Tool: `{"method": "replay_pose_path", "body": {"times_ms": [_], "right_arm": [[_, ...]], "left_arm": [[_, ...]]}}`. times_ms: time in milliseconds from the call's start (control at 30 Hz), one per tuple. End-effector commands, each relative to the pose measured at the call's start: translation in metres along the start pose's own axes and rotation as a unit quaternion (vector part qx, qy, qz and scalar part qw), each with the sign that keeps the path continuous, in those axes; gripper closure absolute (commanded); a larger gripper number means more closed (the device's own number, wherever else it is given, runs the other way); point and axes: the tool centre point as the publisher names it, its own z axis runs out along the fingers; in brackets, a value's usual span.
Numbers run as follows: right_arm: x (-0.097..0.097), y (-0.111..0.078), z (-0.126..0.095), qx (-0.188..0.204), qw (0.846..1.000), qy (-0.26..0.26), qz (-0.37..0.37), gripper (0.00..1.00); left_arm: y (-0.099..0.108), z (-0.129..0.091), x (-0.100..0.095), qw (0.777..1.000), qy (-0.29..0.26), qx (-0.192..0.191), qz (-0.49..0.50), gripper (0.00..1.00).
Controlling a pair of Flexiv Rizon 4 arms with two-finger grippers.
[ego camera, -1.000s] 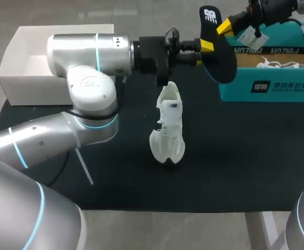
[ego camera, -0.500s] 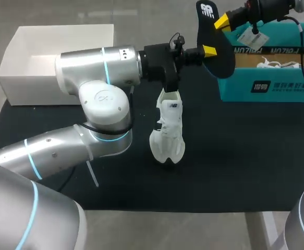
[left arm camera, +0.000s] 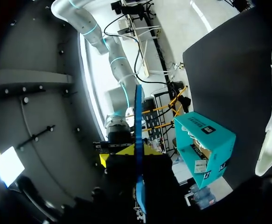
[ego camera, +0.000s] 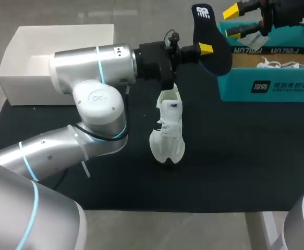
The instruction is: Take the shoe out of the shoebox, open the shoe tongue, remove and reinsert the insole, then place the shoe into the shoebox
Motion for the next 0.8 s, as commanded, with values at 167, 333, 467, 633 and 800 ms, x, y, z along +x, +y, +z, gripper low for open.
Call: {"method": "replay_pose_path", "body": {"times_ms": [167, 333, 467, 633, 800], "right_arm": [[0.024, -0.021, -0.016, -0.076, 0.996, -0.024, -0.036, 0.0], [0.037, -0.021, -0.021, -0.103, 0.992, -0.042, -0.062, 0.0], [0.037, -0.021, -0.021, -0.103, 0.992, -0.042, -0.062, 0.0], [0.037, -0.021, -0.021, -0.103, 0.992, -0.042, -0.062, 0.0], [0.037, -0.021, -0.021, -0.103, 0.992, -0.042, -0.062, 0.0]], "left_arm": [[0.005, -0.01, 0.005, 1.0, 0.014, 0.013, -0.012, 1.0], [0.007, -0.012, 0.006, 0.999, 0.01, 0.02, -0.024, 1.0], [0.009, -0.015, 0.005, 0.999, 0.004, 0.026, -0.036, 1.0], [0.011, -0.017, 0.004, 0.999, 0.007, 0.031, -0.038, 1.0], [0.01, -0.015, 0.003, 0.998, 0.01, 0.038, -0.042, 1.0]]}}
